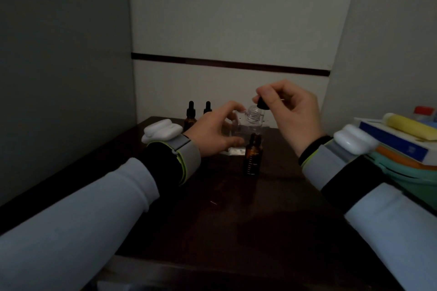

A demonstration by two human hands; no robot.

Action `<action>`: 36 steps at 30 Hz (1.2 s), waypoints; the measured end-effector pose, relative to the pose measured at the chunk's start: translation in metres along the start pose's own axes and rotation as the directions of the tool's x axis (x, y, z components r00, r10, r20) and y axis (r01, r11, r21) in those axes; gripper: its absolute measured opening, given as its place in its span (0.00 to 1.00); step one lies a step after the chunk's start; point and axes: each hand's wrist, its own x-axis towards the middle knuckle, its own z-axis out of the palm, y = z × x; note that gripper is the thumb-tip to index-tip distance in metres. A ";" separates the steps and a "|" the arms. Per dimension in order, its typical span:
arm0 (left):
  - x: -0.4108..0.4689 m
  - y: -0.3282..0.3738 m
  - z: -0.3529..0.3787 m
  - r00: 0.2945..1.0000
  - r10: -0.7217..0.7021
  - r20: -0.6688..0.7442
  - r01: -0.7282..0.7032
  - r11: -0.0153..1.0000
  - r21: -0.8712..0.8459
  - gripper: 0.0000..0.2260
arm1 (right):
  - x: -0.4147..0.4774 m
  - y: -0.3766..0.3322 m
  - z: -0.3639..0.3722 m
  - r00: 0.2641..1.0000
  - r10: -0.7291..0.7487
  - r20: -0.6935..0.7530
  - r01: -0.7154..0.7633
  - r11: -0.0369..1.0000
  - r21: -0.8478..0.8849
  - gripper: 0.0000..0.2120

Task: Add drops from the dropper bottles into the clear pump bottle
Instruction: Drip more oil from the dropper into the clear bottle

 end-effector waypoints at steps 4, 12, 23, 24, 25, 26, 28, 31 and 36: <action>0.000 0.000 0.001 1.000 -0.004 -0.004 0.004 1.000 0.006 0.25 | 0.000 0.003 0.000 1.000 0.019 0.009 -0.019 1.000 -0.008 0.06; 0.000 -0.001 0.001 1.000 0.003 -0.006 -0.003 1.000 -0.010 0.24 | -0.001 0.003 0.002 0.999 0.022 0.050 -0.022 1.000 -0.012 0.06; 0.001 -0.002 0.001 1.000 0.002 0.005 -0.002 1.000 -0.004 0.25 | -0.001 0.001 -0.001 0.998 0.011 0.067 -0.011 1.000 0.011 0.07; 0.001 -0.001 0.001 1.000 0.003 0.006 -0.003 1.000 -0.004 0.25 | 0.000 0.000 -0.001 0.999 0.008 0.044 -0.009 0.999 0.031 0.07; 0.001 -0.001 0.000 1.000 0.005 0.006 -0.005 1.000 -0.003 0.25 | 0.001 -0.001 -0.001 1.000 0.005 0.010 -0.006 0.998 0.055 0.07; 0.001 -0.001 0.000 1.000 0.008 0.006 -0.008 1.000 -0.002 0.25 | 0.002 -0.002 -0.002 0.999 -0.001 -0.032 0.004 0.997 0.078 0.07; 0.000 -0.001 0.000 1.000 0.012 0.009 -0.011 1.000 -0.004 0.25 | 0.004 -0.004 -0.002 0.992 -0.016 -0.124 0.029 0.994 0.104 0.06; 0.001 0.000 0.000 1.000 0.026 0.004 -0.026 1.000 0.003 0.25 | 0.005 -0.006 -0.004 0.971 -0.037 -0.234 0.074 0.986 0.149 0.06; 0.001 -0.002 0.000 0.999 0.045 0.005 -0.045 0.999 0.013 0.24 | 0.004 -0.005 -0.001 0.975 -0.066 -0.211 0.106 0.978 0.183 0.06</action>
